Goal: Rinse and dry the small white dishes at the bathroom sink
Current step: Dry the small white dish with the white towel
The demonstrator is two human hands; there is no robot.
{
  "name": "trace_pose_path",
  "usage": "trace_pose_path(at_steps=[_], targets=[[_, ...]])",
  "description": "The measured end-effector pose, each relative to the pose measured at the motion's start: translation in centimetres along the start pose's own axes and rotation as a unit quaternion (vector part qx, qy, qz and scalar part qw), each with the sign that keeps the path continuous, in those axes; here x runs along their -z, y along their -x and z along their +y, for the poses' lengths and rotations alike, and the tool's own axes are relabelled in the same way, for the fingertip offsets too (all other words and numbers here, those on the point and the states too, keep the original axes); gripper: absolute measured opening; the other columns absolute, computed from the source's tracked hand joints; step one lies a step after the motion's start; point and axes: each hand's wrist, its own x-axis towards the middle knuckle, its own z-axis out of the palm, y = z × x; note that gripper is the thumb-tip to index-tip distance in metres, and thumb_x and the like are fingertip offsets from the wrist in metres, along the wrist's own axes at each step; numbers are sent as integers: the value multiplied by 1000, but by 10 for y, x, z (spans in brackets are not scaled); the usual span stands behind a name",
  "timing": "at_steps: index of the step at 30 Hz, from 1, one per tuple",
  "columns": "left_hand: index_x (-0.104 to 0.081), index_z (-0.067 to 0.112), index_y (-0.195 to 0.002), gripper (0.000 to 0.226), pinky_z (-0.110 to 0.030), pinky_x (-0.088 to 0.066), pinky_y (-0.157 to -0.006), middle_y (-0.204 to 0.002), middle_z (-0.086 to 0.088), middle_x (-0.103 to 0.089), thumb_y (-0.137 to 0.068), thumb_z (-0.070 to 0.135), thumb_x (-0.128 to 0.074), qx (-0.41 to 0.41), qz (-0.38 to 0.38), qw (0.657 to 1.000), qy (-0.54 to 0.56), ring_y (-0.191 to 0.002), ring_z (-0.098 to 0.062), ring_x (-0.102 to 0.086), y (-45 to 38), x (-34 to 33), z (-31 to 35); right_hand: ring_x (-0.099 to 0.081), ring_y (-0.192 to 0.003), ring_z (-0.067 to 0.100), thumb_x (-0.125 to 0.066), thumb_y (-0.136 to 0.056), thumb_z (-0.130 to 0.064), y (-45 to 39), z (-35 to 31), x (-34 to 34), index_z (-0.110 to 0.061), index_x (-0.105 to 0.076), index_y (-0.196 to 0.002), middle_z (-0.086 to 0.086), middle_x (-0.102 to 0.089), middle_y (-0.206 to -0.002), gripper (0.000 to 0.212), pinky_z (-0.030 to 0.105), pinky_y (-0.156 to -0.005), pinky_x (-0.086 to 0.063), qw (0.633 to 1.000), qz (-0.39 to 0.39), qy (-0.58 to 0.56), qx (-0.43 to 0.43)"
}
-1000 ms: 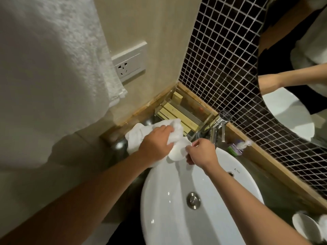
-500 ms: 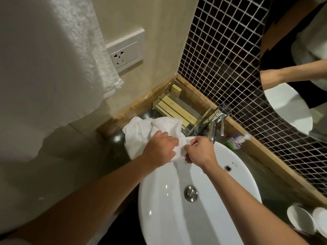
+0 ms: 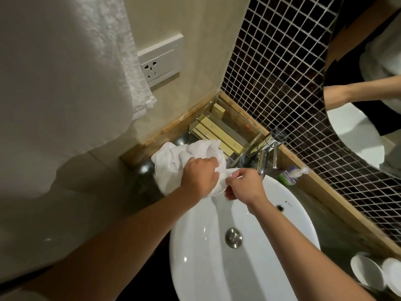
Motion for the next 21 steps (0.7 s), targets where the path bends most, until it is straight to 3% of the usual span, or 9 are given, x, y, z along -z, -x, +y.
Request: trace_pose_path(at_steps=[3, 7, 11, 13, 16, 19, 21], targets=[[-61, 24, -120, 28, -33, -42, -93, -110, 2, -71, -94, 35, -58, -3, -5, 999, 44, -100, -19, -61, 5, -7, 2, -71, -47, 30, -63, -89, 2, 0, 1, 1, 9, -64, -86, 27, -74, -67, 9, 53, -62, -66, 1000, 2, -9, -8], [-66, 23, -119, 29, -34, -37, -94, -114, 2, -70, -93, 32, -59, -65, -13, 993, 94, -102, -19, -58, 16, -14, 0, -73, -50, 34, -61, -90, 1, -2, 8, 6, 12, -66, -79, 20, -73, -58, 15, 54, -63, -66, 1000, 15, -8, -13], [-74, 4, -99, 19, -44, -48, -85, -96, -12, -74, -84, 14, -71, -134, 10, 978, 158, -86, -31, -66, 26, -10, -11, -75, -52, 32, -61, -91, -1, -2, 16, 5, 0, -66, -77, 16, -74, -58, 15, 49, -63, -67, 999, 26, -8, -24], [-74, 0, -95, 16, -44, -53, -80, -89, -14, -74, -81, 8, -74, -90, -1, 970, 224, -81, -32, -68, 26, -7, -14, -75, -52, 31, -61, -91, 0, -2, 17, 5, 1, -67, -81, 17, -75, -61, 11, 48, -63, -67, 999, 29, -11, -27], [-73, 4, -103, 22, -30, -53, -86, -95, -10, -74, -84, 15, -75, 13, -60, 948, 314, -91, -23, -68, 21, -4, -6, -74, -51, 31, -58, -91, 3, -1, 16, 3, -2, -65, -76, 22, -75, -67, 18, 46, -60, -67, 999, 25, -23, -30], [-72, 14, -108, 25, -18, -45, -85, -102, -3, -73, -85, 23, -74, 60, -90, 948, 300, -98, -16, -66, 20, -7, 5, -73, -51, 30, -54, -93, 5, -1, 13, 2, -2, -65, -80, 26, -75, -76, 18, 40, -53, -64, 999, 25, -34, -34], [-71, 17, -111, 28, -21, -46, -88, -105, -1, -73, -86, 28, -73, 64, -92, 956, 272, -99, -15, -65, 22, -10, 10, -73, -52, 31, -53, -93, 5, -1, 15, 3, 1, -65, -85, 27, -75, -77, 16, 39, -53, -64, 998, 24, -39, -38]])
